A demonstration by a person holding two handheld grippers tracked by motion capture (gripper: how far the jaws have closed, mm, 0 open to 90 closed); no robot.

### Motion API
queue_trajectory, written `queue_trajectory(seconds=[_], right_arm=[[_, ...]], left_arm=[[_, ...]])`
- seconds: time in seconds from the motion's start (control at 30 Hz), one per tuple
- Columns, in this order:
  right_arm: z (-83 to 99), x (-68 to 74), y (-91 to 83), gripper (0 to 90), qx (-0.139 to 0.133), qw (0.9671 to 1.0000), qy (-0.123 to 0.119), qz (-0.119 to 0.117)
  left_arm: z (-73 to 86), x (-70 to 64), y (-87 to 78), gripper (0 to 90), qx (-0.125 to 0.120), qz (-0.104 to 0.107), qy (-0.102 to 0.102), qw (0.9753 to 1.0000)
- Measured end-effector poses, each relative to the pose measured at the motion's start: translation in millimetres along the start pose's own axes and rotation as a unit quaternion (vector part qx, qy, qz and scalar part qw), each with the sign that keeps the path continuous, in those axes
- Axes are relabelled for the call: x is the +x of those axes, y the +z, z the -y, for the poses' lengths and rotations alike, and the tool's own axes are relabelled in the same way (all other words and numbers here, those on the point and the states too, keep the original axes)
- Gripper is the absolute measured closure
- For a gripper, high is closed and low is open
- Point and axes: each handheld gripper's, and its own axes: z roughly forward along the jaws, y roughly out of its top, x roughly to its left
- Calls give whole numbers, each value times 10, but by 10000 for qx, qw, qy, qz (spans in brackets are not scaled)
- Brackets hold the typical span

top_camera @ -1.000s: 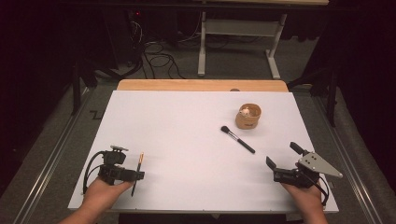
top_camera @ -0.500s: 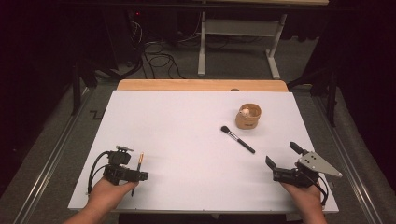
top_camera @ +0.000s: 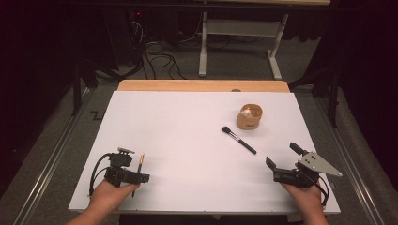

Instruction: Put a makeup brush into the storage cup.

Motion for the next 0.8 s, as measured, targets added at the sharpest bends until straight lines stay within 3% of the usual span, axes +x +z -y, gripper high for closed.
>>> queue_trajectory(seconds=[0.43, 0.7, 0.8], right_arm=[[-9, 6, 29, 4, 16, 10000, -49, -16], [-31, 22, 6, 4, -52, 9999, -101, -33], [-37, 10, -23, 4, -101, 9999, -40, -18]], left_arm=[[-1, 16, -37, 350, -90, 15, -86, 9999], [-4, -33, -63, 324, -87, -124, -130, 9998], [-5, -52, -65, 368, -70, -124, -225, 9996]])
